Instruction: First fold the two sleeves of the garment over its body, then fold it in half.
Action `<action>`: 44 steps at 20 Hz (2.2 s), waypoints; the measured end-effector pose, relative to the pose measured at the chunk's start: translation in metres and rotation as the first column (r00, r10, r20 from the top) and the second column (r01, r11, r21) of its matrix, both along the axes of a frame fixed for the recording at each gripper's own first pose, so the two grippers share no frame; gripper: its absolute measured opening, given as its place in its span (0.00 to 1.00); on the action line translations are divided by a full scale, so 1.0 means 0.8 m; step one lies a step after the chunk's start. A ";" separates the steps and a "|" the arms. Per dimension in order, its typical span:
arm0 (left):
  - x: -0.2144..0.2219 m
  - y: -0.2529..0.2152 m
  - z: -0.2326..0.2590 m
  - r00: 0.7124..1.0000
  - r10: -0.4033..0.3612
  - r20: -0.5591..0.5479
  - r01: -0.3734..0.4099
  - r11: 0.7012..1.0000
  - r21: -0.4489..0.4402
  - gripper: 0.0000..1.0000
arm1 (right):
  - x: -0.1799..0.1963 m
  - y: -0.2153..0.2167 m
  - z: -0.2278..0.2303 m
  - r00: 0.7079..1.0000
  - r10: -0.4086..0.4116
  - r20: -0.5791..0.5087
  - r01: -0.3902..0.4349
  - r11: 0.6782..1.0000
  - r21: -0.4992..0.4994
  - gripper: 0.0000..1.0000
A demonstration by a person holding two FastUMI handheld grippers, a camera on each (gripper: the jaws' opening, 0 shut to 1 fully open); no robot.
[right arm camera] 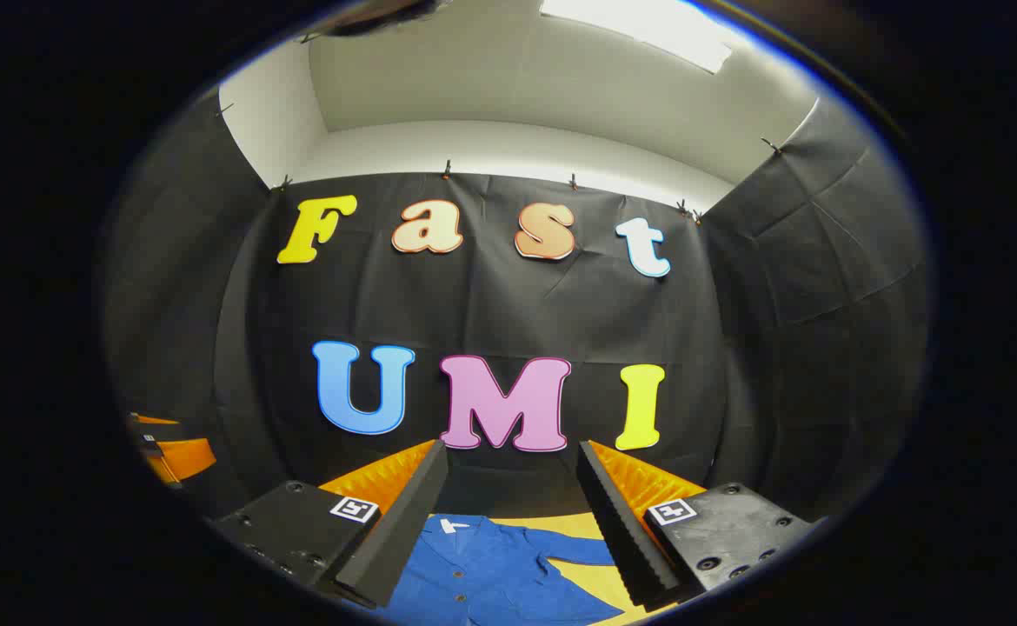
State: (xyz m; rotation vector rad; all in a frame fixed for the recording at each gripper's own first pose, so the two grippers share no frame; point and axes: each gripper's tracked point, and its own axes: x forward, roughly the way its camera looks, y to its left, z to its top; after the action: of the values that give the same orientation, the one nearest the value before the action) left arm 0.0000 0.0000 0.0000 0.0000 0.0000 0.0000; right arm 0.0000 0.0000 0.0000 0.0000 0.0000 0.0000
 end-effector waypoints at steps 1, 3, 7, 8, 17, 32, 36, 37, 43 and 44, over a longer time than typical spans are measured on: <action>0.003 0.003 0.004 1.000 0.011 0.007 -0.011 1.000 0.011 0.81 | 0.007 0.001 0.000 1.000 0.001 0.000 -0.001 1.000 0.012 0.96; 0.013 -0.003 0.007 1.000 0.003 0.016 -0.004 1.000 0.013 0.81 | 0.018 -0.009 -0.005 1.000 -0.019 0.000 0.019 0.999 0.029 0.96; 0.038 -0.007 -0.006 1.000 0.003 -0.015 -0.003 1.000 0.010 0.80 | 0.034 -0.011 -0.020 1.000 -0.006 -0.014 0.007 1.000 0.027 0.96; 0.041 -0.010 -0.008 1.000 0.003 -0.021 -0.003 1.000 0.005 0.81 | 0.038 -0.012 -0.025 1.000 -0.002 -0.022 0.002 1.000 0.026 0.96; 0.076 -0.034 -0.019 0.999 -0.009 -0.040 0.008 1.000 -0.005 0.81 | 0.055 -0.023 -0.044 0.999 0.009 -0.041 -0.008 1.000 0.009 0.96; 0.105 -0.053 -0.034 0.998 -0.029 -0.049 0.031 0.999 0.034 0.81 | 0.064 -0.051 -0.085 0.994 -0.011 -0.112 0.012 1.000 0.007 0.92; 0.104 -0.064 -0.040 0.997 -0.037 -0.060 0.039 0.998 0.040 0.81 | 0.073 -0.060 -0.108 0.989 -0.014 -0.146 0.013 1.000 -0.006 0.96; 0.103 -0.068 -0.041 0.997 -0.039 -0.065 0.042 0.998 0.044 0.81 | 0.077 -0.063 -0.116 0.987 -0.016 -0.160 0.016 1.000 -0.005 0.96; 0.113 -0.086 -0.051 0.995 -0.037 -0.088 0.042 0.997 0.057 0.81 | 0.113 -0.104 -0.172 0.967 -0.064 -0.248 0.057 0.998 -0.035 0.96; 0.115 -0.090 -0.051 0.995 -0.036 -0.090 0.042 0.997 0.059 0.81 | 0.118 -0.113 -0.186 0.959 -0.072 -0.273 0.063 0.997 -0.041 0.96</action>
State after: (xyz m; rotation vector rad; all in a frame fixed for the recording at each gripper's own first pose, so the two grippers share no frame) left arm 0.0923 -0.0720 -0.0410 0.0610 0.0886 -0.0390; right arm 0.0947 -0.0906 -0.1488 -0.0324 0.2774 -0.0681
